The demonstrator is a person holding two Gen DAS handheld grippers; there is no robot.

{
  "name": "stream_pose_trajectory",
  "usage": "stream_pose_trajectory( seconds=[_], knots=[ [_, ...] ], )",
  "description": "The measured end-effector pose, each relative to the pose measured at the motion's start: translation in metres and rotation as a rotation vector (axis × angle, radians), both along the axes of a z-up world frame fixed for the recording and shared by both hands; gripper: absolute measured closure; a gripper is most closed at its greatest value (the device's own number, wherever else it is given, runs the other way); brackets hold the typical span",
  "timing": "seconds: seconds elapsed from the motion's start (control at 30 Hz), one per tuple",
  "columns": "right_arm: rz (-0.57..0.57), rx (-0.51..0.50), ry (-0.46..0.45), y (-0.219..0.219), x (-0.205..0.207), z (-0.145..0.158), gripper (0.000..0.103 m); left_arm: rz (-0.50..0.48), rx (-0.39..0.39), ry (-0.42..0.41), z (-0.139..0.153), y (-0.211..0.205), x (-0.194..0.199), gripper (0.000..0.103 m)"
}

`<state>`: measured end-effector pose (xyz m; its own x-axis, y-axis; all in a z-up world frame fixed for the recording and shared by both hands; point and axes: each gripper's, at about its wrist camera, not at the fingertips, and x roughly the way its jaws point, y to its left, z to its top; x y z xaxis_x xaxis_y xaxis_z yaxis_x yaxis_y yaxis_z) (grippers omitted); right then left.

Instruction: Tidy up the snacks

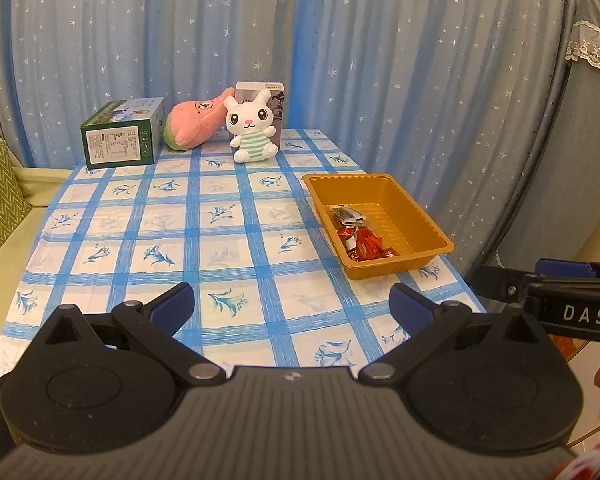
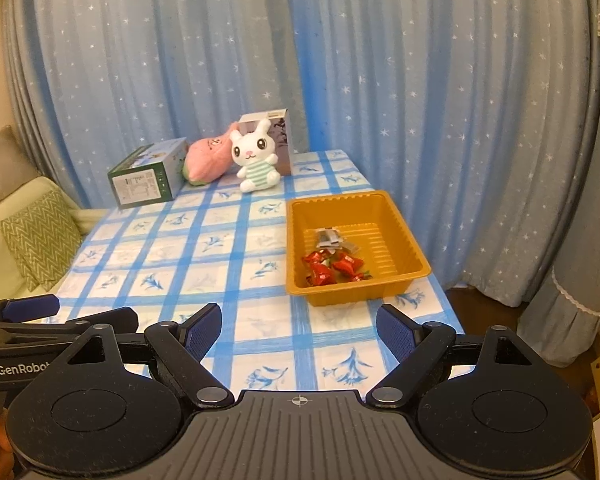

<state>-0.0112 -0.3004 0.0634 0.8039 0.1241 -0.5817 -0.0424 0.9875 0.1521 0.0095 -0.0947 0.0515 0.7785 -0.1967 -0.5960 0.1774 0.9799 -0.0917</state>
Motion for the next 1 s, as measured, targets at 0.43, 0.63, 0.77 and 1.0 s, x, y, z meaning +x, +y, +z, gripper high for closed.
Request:
stream_pose_trajectory(
  seconds=[0.43, 0.63, 0.77, 1.0],
  knots=[
    [0.012, -0.001, -0.005, 0.0087, -0.0099, 0.0026, 0.019, 0.013, 0.007, -0.009, -0.0003, 0.0034, -0.0087, 0.0],
    [0.015, -0.003, 0.0, 0.0103, -0.0085, 0.0008, 0.019, 0.02, 0.004, -0.01, 0.0011, 0.0058, -0.0081, 0.0],
    [0.015, -0.003, -0.001, 0.0101, -0.0081, 0.0001, 0.019, 0.02, 0.003, -0.009, 0.0012, 0.0059, -0.0079, 0.0],
    [0.013, -0.004, 0.001, 0.0097, -0.0079, -0.0012, 0.019, 0.019, 0.002, -0.004, 0.0, 0.0055, -0.0073, 0.0]
  ],
)
